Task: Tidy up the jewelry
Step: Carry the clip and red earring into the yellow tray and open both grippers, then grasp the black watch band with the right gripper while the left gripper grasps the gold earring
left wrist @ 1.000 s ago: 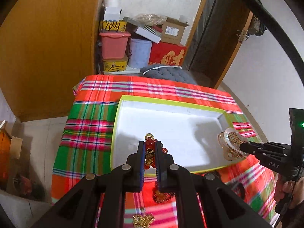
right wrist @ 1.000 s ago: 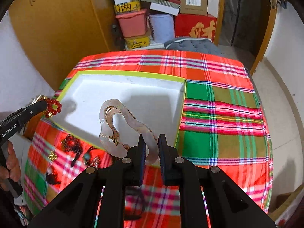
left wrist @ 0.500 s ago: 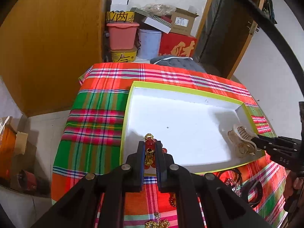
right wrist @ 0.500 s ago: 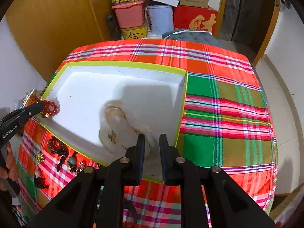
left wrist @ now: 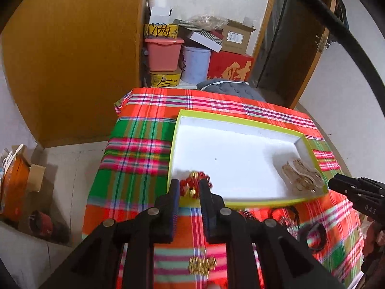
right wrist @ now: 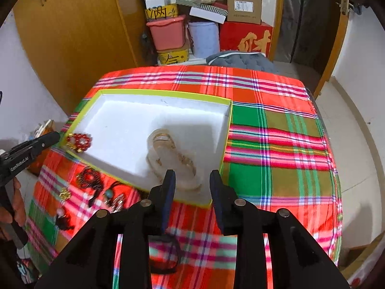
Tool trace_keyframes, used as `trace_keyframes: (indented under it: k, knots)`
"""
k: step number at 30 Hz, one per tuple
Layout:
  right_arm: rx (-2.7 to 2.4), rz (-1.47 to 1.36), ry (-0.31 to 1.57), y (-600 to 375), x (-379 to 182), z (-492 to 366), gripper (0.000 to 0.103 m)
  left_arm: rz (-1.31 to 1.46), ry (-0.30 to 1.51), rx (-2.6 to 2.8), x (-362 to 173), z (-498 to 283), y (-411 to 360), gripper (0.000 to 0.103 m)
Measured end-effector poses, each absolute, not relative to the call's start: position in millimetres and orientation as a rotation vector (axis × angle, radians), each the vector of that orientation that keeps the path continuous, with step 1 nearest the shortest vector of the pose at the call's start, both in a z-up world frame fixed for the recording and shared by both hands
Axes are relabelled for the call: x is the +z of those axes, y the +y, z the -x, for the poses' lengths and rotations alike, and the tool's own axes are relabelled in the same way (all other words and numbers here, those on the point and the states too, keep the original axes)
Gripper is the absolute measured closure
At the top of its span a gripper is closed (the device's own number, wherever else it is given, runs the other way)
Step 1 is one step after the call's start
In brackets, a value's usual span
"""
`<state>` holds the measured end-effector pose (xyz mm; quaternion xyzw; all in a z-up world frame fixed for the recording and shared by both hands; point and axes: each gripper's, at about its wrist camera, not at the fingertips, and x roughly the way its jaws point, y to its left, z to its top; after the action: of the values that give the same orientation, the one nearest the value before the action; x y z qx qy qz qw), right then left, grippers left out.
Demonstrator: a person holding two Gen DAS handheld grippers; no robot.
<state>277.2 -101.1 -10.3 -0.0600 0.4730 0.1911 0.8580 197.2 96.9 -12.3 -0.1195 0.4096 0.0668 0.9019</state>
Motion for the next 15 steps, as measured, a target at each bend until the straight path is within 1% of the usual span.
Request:
trace_keyframes:
  k: [15]
  knots:
    - [0.444,0.077,0.987,-129,3,-192,0.072,0.261,0.883,0.131,-12,-114,83,0.087]
